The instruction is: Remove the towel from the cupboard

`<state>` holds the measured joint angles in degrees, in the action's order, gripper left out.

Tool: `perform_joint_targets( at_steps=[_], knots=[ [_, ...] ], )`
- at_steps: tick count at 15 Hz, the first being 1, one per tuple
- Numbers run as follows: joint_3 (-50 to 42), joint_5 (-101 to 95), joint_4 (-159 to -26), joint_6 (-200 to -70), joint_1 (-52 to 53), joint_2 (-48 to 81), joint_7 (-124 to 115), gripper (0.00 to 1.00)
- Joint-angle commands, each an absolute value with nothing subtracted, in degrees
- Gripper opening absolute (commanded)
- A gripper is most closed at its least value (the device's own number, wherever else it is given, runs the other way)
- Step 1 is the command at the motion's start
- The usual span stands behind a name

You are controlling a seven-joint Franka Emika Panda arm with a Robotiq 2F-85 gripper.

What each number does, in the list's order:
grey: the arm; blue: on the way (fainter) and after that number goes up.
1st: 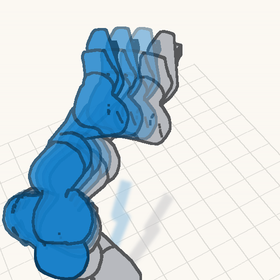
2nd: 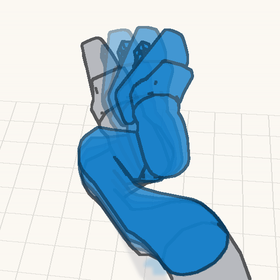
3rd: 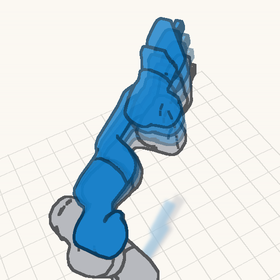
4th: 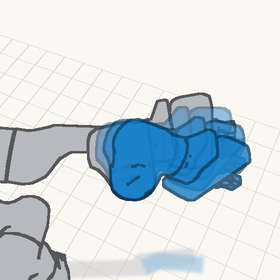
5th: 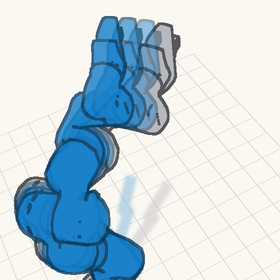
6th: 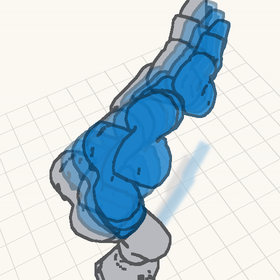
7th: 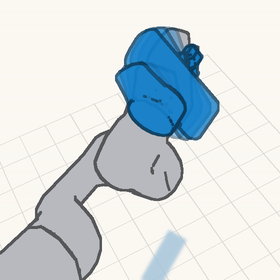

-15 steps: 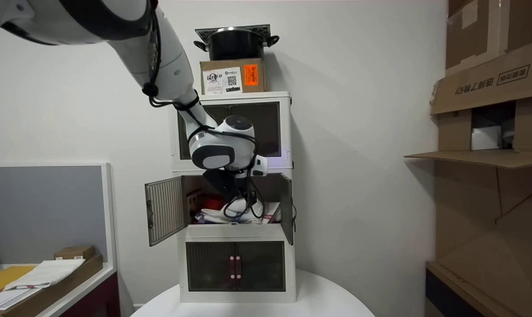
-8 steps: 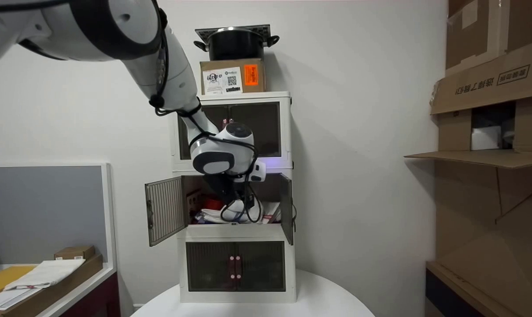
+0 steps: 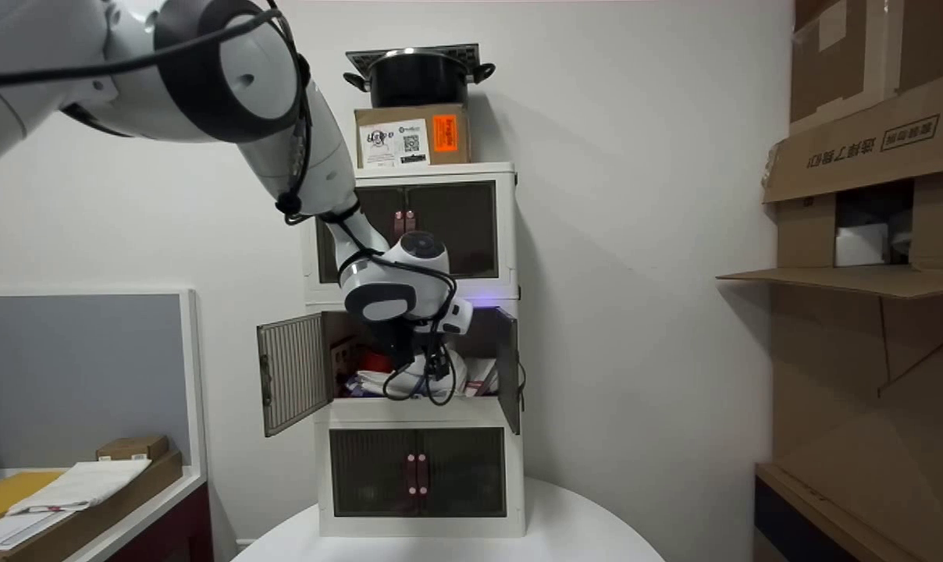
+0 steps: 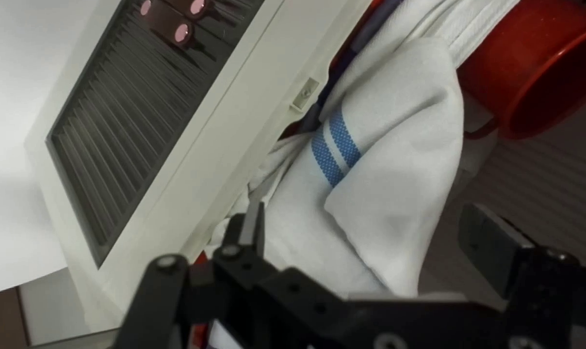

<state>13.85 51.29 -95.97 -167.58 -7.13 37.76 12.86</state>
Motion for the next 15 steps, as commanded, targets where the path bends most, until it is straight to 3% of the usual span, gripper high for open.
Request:
perform_joint_targets(
  at_steps=[1, 10, 12, 15],
  knots=[
    [13.20, 51.29, -91.00, -169.10, -5.79, 41.52, 9.88, 1.00],
    [14.69, 51.01, -83.90, -168.46, -5.38, 46.54, 10.96, 0.98],
    [14.64, 50.84, -83.10, -168.06, -5.05, 47.18, 11.00, 0.73],
    [14.45, 50.78, -82.42, -168.18, -4.60, 47.83, 11.08, 0.53]
  ],
)
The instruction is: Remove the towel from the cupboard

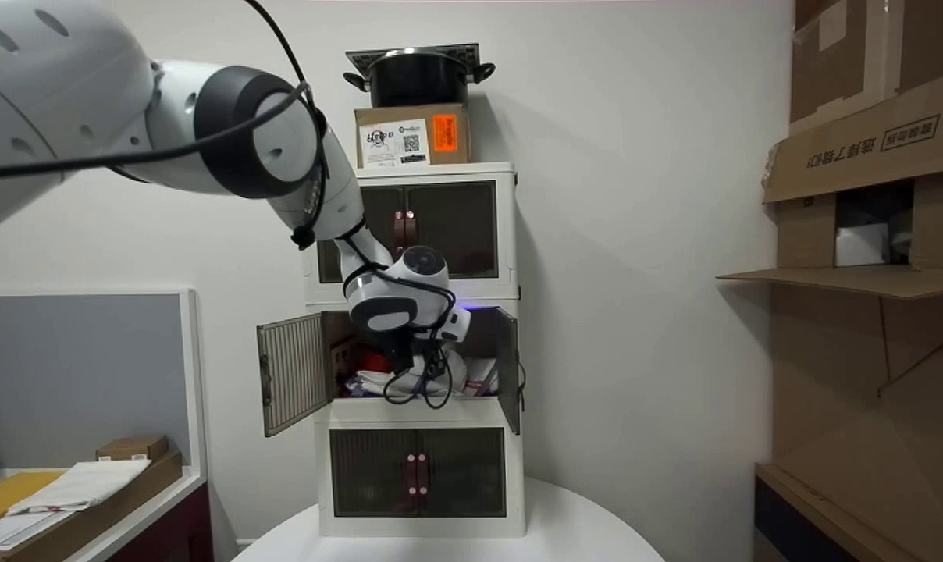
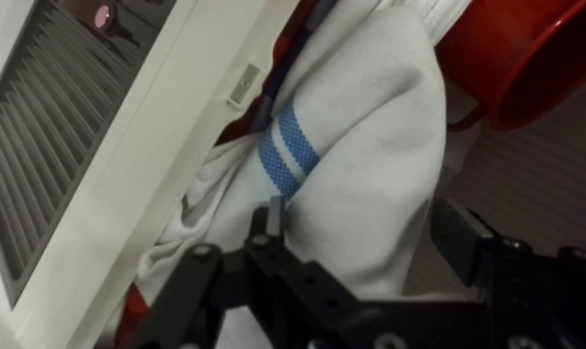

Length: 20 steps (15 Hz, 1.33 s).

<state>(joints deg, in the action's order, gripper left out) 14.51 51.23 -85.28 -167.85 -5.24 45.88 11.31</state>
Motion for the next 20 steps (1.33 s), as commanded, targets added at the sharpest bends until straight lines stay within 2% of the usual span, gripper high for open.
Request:
perform_joint_targets(
  at_steps=[1, 7, 12, 15, 20],
  knots=[
    [14.52, 50.86, -82.30, -168.28, -4.60, 47.92, 11.27, 0.46],
    [15.09, 51.57, -83.17, -169.33, -5.11, 47.18, 12.32, 0.01],
    [17.09, 51.63, -88.49, -168.12, -8.27, 42.12, 19.07, 0.04],
    [15.23, 48.34, -98.00, -165.74, -9.20, 34.75, 25.06, 0.04],
    [16.89, 51.33, -112.79, -170.38, -12.35, 24.67, 33.43, 0.04]
  ],
)
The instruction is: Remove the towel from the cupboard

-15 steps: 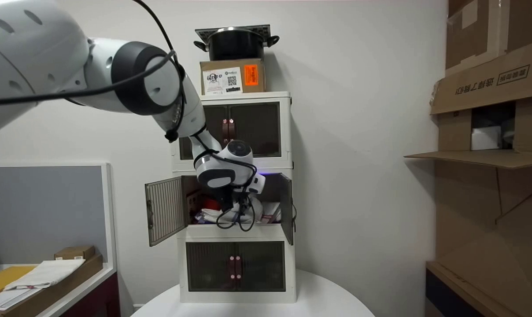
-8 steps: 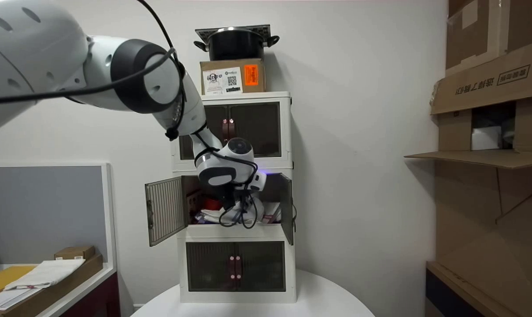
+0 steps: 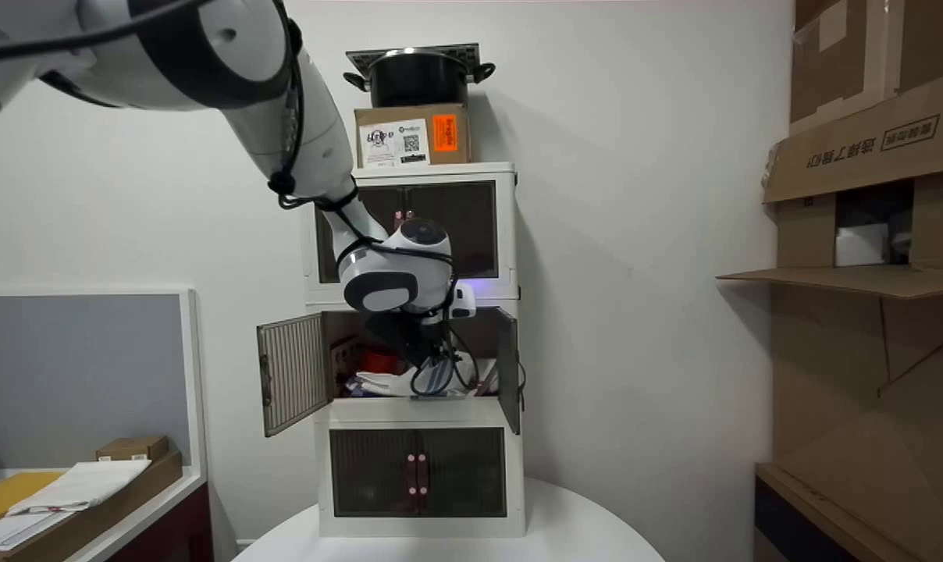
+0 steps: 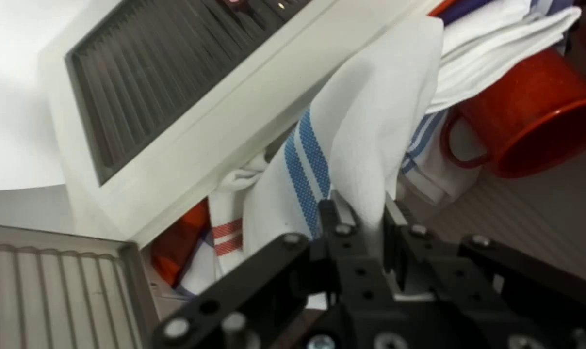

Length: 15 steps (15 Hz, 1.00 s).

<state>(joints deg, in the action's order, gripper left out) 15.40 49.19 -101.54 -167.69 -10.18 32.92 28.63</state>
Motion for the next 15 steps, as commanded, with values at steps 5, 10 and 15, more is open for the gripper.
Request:
perform_joint_targets(
  at_steps=[5, 10, 15],
  knots=[
    [19.26, 58.80, -128.75, -177.93, -14.80, 13.16, 38.82, 0.04],
    [18.77, 62.98, -139.20, -179.96, -14.65, 5.34, 38.48, 0.04],
    [17.92, 60.50, -140.05, -175.66, -14.72, 6.28, 38.31, 0.04]
  ],
)
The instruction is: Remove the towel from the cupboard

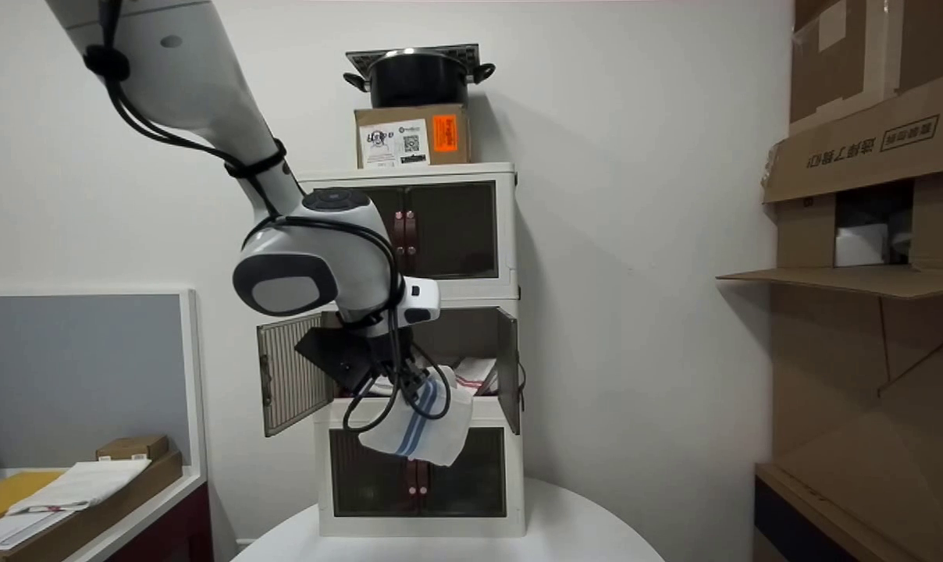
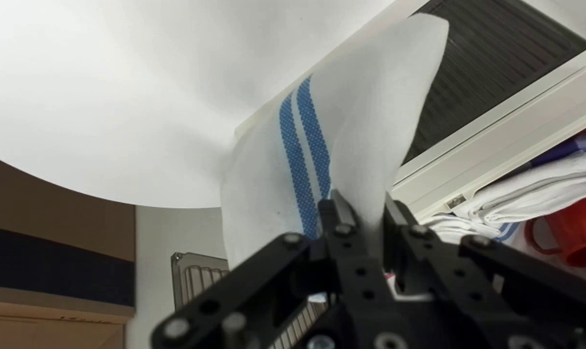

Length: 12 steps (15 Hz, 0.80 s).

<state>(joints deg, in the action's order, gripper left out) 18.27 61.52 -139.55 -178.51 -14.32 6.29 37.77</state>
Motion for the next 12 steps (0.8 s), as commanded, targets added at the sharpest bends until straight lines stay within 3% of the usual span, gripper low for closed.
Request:
perform_joint_targets(
  at_steps=[1, 12],
  knots=[
    [17.58, 59.64, -139.70, -174.16, -14.80, 7.44, 37.94, 0.04],
    [8.88, 45.45, -135.31, -159.83, -13.94, 21.31, 29.57, 0.04]
  ],
)
